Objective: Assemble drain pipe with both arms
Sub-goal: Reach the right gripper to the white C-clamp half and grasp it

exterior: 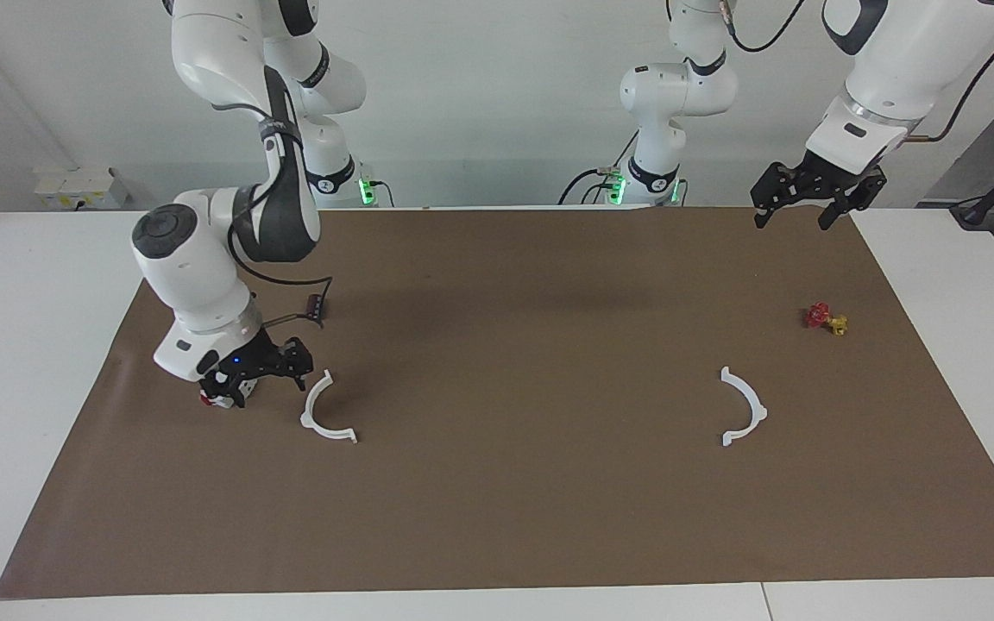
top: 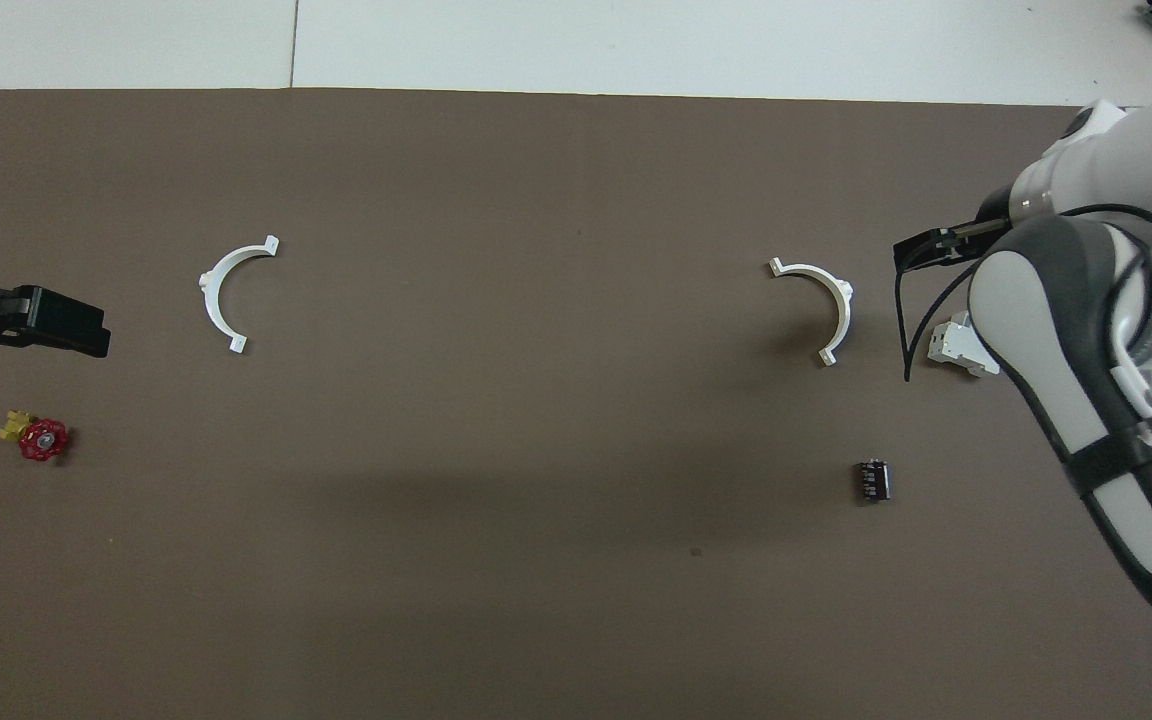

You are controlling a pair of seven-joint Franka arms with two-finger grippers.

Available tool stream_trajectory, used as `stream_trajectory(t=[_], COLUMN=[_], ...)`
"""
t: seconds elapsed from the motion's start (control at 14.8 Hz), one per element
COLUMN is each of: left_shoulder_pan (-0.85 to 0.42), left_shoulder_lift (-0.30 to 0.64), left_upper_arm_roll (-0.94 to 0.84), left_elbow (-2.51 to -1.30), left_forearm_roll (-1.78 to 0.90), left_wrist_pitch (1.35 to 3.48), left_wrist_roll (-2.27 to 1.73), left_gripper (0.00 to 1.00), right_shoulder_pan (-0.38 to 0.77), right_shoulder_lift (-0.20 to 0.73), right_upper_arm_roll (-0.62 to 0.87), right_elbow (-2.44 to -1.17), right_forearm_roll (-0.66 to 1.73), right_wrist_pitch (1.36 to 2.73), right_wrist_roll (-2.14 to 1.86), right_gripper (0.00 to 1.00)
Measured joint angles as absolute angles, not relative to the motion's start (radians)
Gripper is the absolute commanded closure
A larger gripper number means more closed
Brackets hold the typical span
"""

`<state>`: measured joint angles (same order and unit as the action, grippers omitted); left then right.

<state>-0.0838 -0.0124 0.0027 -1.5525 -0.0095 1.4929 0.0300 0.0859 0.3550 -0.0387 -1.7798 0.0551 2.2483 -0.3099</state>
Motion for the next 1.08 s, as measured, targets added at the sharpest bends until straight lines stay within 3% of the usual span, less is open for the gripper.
stream_trajectory(t=[0.2, 0.47, 0.81, 1.08], left_shoulder_pan=[-0.084, -0.084, -0.084, -0.084], left_shoulder_lift=[-0.012, -0.012, -0.012, -0.012], left_upper_arm_roll=[0.003, 0.003, 0.003, 0.003], left_elbow=[-1.552, -1.552, -1.552, -1.552], left_forearm_roll=[-0.009, -0.009, -0.009, -0.009], left_wrist_pitch=[1.493, 1.493, 1.493, 1.493], left_wrist_roll=[0.030, 0.030, 0.030, 0.030], left_gripper=[0.00, 0.00, 0.00, 0.00], right_shoulder_pan=[0.109, 0.102, 0.103, 0.103], right_shoulder_lift=[0.388, 0.452, 0.463, 0.463], right_upper_arm_roll=[-0.038, -0.040, -0.039, -0.038], right_elbow=[-1.858, -1.870, -1.865, -1.860], right_forearm_roll=[0.061, 0.086, 0.087, 0.088], right_wrist_pitch=[2.363, 2.447, 2.464, 2.464], right_wrist_roll=[-0.410, -0.497, -0.502, -0.519], right_gripper=[0.01, 0.14, 0.23, 0.24])
